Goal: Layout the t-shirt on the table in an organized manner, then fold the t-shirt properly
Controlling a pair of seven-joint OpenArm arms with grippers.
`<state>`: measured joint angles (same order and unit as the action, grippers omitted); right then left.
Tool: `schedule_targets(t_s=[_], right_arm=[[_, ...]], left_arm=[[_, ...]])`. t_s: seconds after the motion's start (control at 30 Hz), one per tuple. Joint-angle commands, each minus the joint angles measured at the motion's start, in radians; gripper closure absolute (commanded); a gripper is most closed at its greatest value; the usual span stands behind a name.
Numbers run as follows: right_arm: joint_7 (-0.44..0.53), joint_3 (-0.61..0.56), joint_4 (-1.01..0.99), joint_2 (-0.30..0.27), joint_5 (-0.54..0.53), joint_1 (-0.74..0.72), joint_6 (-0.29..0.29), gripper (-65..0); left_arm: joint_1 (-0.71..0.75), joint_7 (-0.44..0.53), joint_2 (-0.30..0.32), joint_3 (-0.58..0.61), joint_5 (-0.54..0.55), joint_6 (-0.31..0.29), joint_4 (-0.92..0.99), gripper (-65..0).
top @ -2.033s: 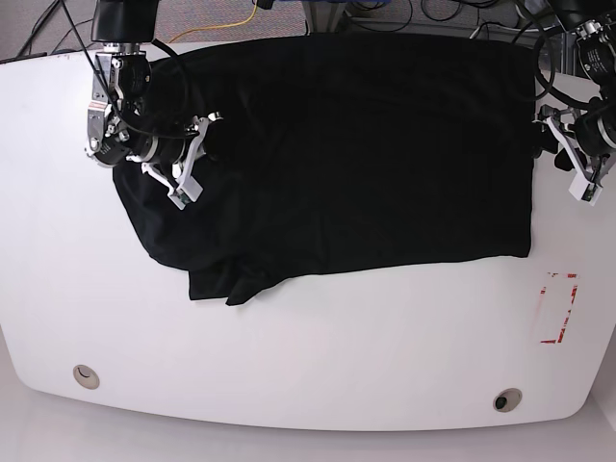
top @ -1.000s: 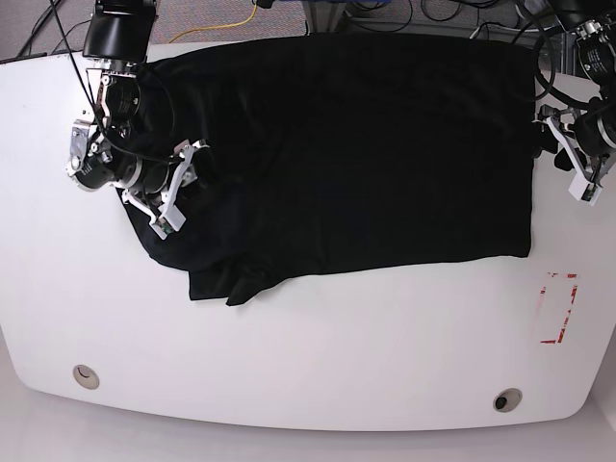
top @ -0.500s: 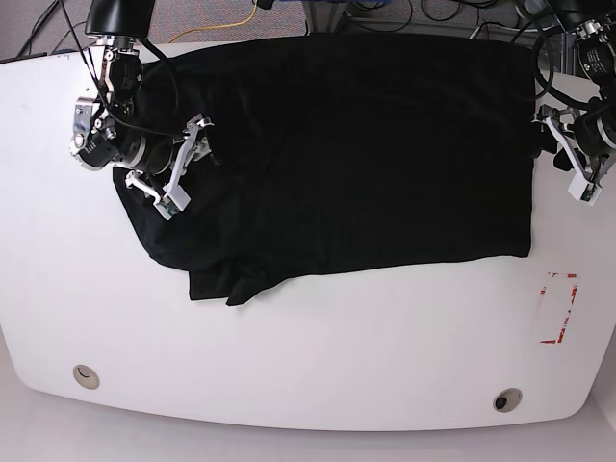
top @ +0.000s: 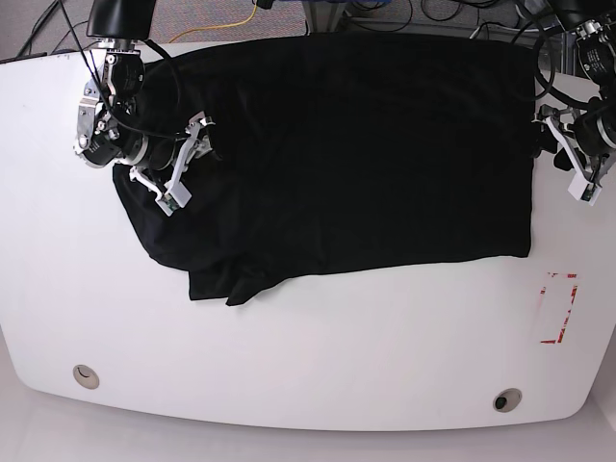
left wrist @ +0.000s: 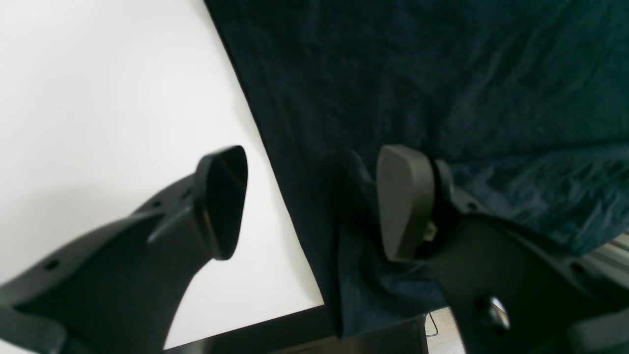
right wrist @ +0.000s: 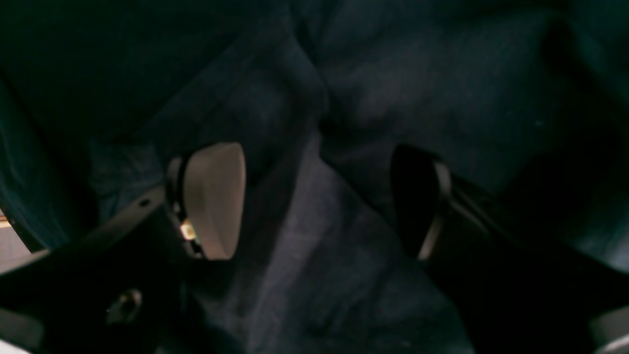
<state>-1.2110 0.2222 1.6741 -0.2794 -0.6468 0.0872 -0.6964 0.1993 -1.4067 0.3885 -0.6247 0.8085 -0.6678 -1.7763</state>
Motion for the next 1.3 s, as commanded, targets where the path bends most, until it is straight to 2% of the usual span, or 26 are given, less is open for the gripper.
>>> schedule_targets(t_s=[0.0, 0.23, 0.6, 0.7, 0.83, 0.87, 0.9, 1.27], right_arm=[[0.016, 0.004, 0.016, -0.008, 0.023, -0.011, -0.002, -43.8], [0.016, -0.031, 0.016, 0.022, 0.081, -0.013, -0.002, -43.8], [0.016, -0.037, 0.016, 0.025, 0.08, -0.016, -0.002, -43.3], [0.016, -0.036, 0.016, 0.025, 0.081, -0.016, -0.002, -36.5], [0.018, -0.036, 0.014, 0.025, 0.081, -0.019, -0.002, -12.7], [0.024, -0.036, 0.014, 0.025, 0.081, -0.023, -0.002, -4.3], [0.027, -0.037, 0.013, 0.025, 0.081, -0.025, -0.002, 0.0], [0.029, -0.033, -0.001, 0.025, 0.081, -0.027, -0.002, 0.0]], left_arm=[[-0.005, 0.01, 0.019, -0.007, 0.015, -0.004, -0.013, -39.2], [-0.005, 0.01, 0.019, -0.008, 0.015, -0.004, -0.013, -39.2], [-0.004, 0.01, 0.019, -0.01, 0.015, -0.005, -0.013, -39.2], [-0.004, 0.01, 0.019, -0.01, 0.015, -0.005, -0.013, -39.2], [-0.004, 0.01, 0.019, -0.01, 0.015, -0.005, -0.013, -39.2], [-0.004, 0.01, 0.019, -0.01, 0.015, -0.005, -0.013, -39.2], [-0.004, 0.01, 0.019, -0.01, 0.015, -0.005, -0.013, -39.2], [-0.004, 0.01, 0.019, -0.01, 0.015, -0.005, -0.013, -39.2]])
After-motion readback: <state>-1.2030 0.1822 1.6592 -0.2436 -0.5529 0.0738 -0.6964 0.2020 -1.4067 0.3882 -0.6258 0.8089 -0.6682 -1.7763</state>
